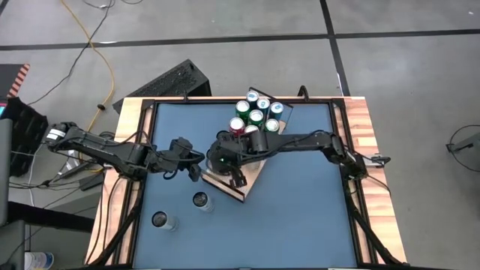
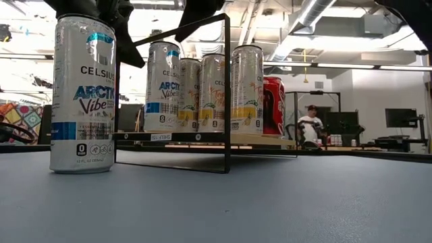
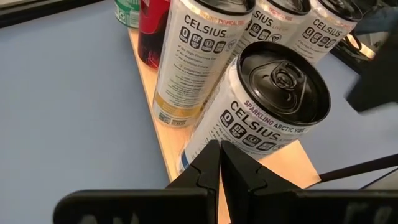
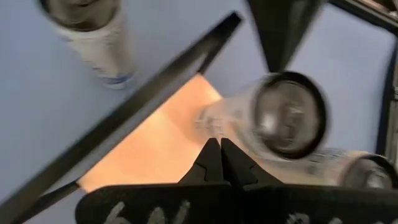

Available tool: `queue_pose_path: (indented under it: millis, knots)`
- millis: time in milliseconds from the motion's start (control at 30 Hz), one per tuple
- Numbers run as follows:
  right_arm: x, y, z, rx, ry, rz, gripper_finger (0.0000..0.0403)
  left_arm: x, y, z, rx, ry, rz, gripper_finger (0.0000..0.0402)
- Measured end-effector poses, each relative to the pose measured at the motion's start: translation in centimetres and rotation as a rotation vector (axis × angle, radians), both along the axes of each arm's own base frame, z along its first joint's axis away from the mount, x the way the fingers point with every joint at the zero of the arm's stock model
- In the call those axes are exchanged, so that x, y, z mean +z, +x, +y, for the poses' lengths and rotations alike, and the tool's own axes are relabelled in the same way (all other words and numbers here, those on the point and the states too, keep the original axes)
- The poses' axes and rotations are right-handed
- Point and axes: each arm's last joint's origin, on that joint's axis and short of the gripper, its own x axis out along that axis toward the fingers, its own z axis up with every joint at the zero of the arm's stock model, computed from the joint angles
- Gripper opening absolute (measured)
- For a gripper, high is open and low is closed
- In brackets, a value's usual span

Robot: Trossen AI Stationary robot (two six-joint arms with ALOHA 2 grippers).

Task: Place canned beverage on shelf
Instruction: Put the right white blue soda can on the shelf

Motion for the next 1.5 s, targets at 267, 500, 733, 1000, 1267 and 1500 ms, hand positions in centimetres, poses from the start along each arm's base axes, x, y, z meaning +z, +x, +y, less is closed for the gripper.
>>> queue_pose_path:
  millis: [267, 500, 733, 1000, 1267, 1500]
  knots:
    - [-0.7, 0.9, -1.5, -0.03, 0.0, -0.02, 0.0, 0.0, 0.0, 0.0, 0.006, 0.005, 0.0, 0.0]
    - [-2.0, 1.3, -1.2, -0.01, -0.01, 0.018, 0.0, 0.0, 0.0, 0.0, 0.012, 0.01, 0.002, 0.0]
    - [-1.9, 1.2, -1.6, -0.016, -0.018, 0.025, 0.0, 0.0, 0.0, 0.0, 0.011, 0.01, 0.001, 0.0]
    - [-2.0, 1.1, -2.9, -0.044, -0.024, 0.041, 0.0, 0.1, 0.0, 0.0, 0.004, 0.001, -0.009, 0.0]
    - [-2.0, 1.1, -3.5, -0.065, -0.045, 0.04, 0.0, 0.2, 0.1, -0.1, -0.006, -0.009, -0.021, 0.0]
    - [-2.0, 1.0, -3.0, -0.053, -0.046, 0.045, 0.0, 0.2, 0.1, -0.1, -0.01, -0.014, -0.021, 0.0]
